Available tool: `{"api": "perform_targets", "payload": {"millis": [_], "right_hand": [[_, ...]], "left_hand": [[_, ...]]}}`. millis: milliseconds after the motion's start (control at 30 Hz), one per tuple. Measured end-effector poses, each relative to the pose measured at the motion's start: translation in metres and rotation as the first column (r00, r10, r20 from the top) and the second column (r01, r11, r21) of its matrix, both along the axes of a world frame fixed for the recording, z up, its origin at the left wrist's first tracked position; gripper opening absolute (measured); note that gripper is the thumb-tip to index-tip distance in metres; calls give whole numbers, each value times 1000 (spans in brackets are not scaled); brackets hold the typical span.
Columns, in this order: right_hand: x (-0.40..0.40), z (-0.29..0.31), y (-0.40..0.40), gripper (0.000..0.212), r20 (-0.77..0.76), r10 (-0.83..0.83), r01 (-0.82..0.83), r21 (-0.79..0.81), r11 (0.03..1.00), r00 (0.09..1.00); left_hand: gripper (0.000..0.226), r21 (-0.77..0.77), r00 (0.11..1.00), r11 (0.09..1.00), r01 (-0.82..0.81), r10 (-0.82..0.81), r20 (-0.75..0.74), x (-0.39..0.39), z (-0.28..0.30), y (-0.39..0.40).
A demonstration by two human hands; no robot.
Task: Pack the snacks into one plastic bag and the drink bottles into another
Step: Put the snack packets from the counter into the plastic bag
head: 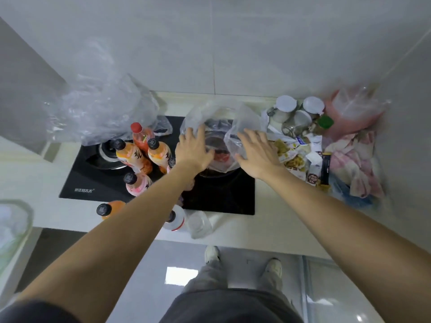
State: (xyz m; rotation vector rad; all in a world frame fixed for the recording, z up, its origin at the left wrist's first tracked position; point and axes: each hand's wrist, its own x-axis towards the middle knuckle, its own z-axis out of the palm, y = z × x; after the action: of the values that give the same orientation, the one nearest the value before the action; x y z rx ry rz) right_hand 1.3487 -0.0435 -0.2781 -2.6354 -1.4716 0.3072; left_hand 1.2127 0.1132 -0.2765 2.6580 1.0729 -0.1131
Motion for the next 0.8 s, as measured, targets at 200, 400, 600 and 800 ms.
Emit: {"api": "perform_targets", "payload": {"millis": [200,400,600,800], "right_hand": [[21,-21,25,63,16,98,-97,-66,993,995],[29,-26,35,65,67,112,-108,-62,992,991],[33,-22,28,69,19,40,-41,65,997,999],[45,-9,4,36,-115,-108,146,403,903,987]], "left_hand": [[58,-67,982,989,-129,118,-146,34,2,23],[57,-143,951,952,-271,241,-195,35,-13,41],[39,-50,985,985,-165,161,-65,31,-12,40],[23,8,966,998,-61,57,252,21,7,19]]}}
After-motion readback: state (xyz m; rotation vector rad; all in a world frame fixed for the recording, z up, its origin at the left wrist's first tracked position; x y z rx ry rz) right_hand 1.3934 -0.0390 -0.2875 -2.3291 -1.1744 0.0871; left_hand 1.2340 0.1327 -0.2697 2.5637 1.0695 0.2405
